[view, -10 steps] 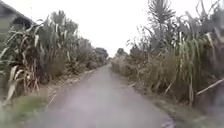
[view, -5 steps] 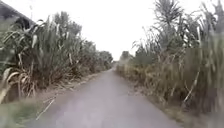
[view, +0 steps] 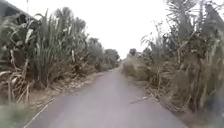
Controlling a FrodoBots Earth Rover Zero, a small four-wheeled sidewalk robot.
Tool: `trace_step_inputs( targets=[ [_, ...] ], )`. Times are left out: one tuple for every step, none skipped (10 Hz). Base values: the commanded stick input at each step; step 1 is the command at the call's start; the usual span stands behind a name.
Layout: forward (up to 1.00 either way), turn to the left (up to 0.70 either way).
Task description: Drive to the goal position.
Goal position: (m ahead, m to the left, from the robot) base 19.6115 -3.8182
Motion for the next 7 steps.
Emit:
trace_step_inputs(
  targets=[
    [1.0, 0.0],
    [1.0, 0.0],
    [1.0, 0.0],
    [1.0, 0.0],
    [1.0, 0.0],
    [1.0, 0.0],
    [1.0, 0.0]
  ],
)
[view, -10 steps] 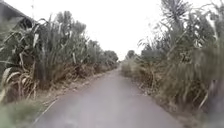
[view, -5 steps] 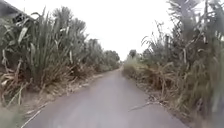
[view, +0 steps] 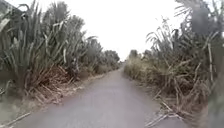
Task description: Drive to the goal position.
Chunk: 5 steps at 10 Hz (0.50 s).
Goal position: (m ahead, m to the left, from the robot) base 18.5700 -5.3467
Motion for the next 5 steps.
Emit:
trace_step_inputs(
  targets=[
    [1.0, 0.0],
    [1.0, 0.0],
    [1.0, 0.0],
    [1.0, 0.0],
    [1.0, 0.0]
  ],
)
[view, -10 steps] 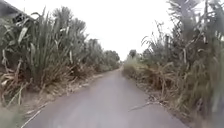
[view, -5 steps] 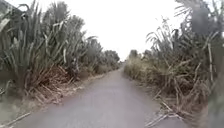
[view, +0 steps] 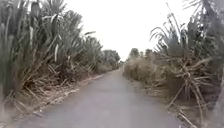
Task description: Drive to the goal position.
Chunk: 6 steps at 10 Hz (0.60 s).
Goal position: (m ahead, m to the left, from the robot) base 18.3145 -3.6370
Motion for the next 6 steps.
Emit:
trace_step_inputs(
  targets=[
    [1.0, 0.0],
    [1.0, 0.0],
    [1.0, 0.0],
    [1.0, 0.0],
    [1.0, 0.0],
    [1.0, 0.0]
  ],
)
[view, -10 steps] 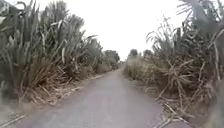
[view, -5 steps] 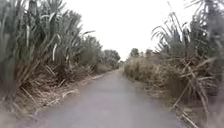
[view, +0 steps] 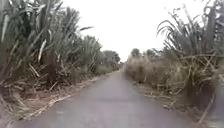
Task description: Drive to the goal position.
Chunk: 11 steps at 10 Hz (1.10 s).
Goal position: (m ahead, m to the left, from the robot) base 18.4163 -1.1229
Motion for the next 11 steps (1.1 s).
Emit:
trace_step_inputs(
  targets=[
    [1.0, 0.0],
    [1.0, 0.0],
    [1.0, 0.0],
    [1.0, 0.0],
    [1.0, 0.0],
    [1.0, 0.0],
    [1.0, 0.0],
    [1.0, 0.0],
    [1.0, 0.0],
    [1.0, 0.0],
    [1.0, 0.0]
  ],
)
